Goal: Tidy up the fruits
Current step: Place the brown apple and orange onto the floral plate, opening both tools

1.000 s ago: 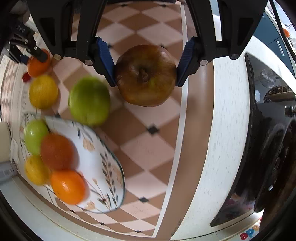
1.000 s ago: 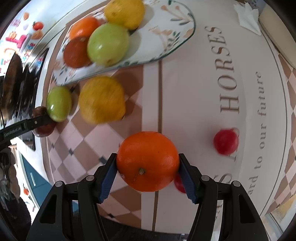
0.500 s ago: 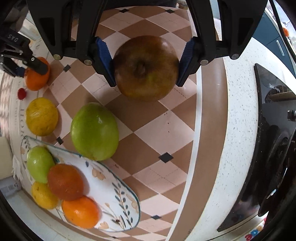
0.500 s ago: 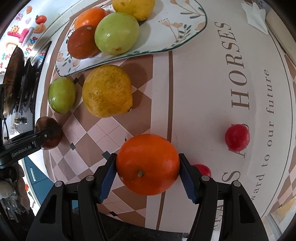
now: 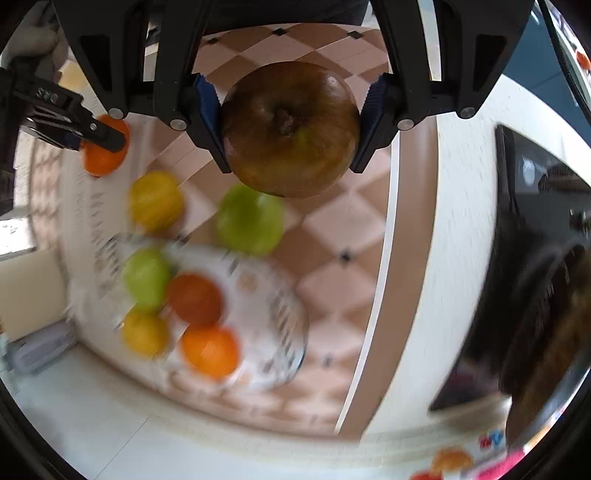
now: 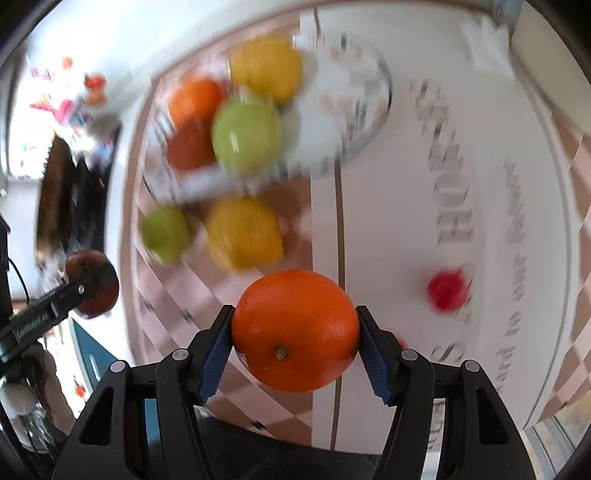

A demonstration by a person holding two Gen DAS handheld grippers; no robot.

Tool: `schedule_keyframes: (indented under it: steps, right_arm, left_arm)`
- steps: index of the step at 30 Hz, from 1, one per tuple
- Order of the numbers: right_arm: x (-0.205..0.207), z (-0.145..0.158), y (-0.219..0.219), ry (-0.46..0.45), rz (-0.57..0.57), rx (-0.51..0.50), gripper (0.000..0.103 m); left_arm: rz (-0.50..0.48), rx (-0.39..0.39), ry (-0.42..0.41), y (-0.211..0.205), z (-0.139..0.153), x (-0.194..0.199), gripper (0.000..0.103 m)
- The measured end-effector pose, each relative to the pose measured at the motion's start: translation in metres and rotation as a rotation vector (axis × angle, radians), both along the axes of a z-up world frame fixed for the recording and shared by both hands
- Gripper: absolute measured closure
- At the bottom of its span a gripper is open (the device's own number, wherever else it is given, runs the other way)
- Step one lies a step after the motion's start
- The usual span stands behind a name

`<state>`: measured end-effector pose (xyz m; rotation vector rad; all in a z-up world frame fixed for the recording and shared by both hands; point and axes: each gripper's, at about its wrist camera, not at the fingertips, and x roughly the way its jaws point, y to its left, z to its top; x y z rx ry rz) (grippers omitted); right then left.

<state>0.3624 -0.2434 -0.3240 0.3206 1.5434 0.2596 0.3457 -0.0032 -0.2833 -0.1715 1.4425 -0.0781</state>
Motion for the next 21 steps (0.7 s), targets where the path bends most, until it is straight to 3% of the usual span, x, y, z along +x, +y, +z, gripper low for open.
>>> schedule_keyframes:
  steps: [2,6,12,21]
  right_arm:
    - [0.022,0.014,-0.008,-0.042,-0.023,0.002,0.037]
    - [0.077,0.016,-0.017,-0.077,-0.045,-0.056,0.037]
    - [0.131,-0.01,-0.011,-0.037,-0.008,-0.131,0.037]
    - [0.155,-0.03,-0.002,-0.002,0.034,-0.149,0.036]
  left_arm:
    - [-0.002,-0.015,-0.032,-0.004,0.02,0.02,0.043]
    - [-0.008,0.0,-0.049,0.004,0.024,0.063,0.043]
    - [-0.012,0.028,0.044,-0.001,-0.007,0.128,0.043]
    - [-0.027,0.041,0.141,-0.007,-0.047,0.154,0.042]
